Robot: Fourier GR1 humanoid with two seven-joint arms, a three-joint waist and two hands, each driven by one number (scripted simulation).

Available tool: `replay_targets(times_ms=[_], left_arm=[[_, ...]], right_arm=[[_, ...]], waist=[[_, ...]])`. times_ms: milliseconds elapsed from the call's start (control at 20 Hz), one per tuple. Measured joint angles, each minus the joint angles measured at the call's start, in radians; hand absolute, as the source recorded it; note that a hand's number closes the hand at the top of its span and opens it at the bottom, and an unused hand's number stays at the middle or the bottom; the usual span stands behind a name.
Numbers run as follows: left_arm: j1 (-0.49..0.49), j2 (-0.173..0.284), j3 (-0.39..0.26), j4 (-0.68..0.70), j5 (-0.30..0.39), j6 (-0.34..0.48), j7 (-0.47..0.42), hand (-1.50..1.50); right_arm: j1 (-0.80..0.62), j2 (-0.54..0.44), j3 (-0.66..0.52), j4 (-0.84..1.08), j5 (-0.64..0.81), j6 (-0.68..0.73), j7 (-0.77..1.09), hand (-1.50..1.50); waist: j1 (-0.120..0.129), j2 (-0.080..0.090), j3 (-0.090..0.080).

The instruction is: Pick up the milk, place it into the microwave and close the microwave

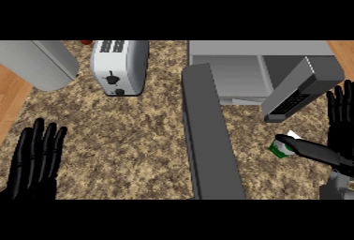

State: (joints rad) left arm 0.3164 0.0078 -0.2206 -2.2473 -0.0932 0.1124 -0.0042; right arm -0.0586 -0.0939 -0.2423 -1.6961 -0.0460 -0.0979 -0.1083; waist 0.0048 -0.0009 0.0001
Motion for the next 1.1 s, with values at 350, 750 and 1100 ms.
replay_targets(times_ms=[350,750,1100], left_arm=[[0.08,0.005,-0.061,-0.027,-0.02,0.008,-0.037,-1.5],[0.126,0.016,-0.09,-0.054,-0.024,0.014,-0.057,-1.5],[0.166,0.029,-0.118,-0.086,-0.025,0.024,-0.059,-1.5]], right_arm=[[0.08,0.022,-0.005,0.108,0.017,0.009,-0.124,-1.5],[0.109,-0.005,-0.071,0.317,-0.01,0.052,-0.303,-1.5],[0.066,-0.013,-0.1,0.533,-0.022,0.067,-0.455,-1.5]], waist=[[-0.001,0.0,0.0],[-0.001,0.0,0.0],[0.002,0.0,0.0]])
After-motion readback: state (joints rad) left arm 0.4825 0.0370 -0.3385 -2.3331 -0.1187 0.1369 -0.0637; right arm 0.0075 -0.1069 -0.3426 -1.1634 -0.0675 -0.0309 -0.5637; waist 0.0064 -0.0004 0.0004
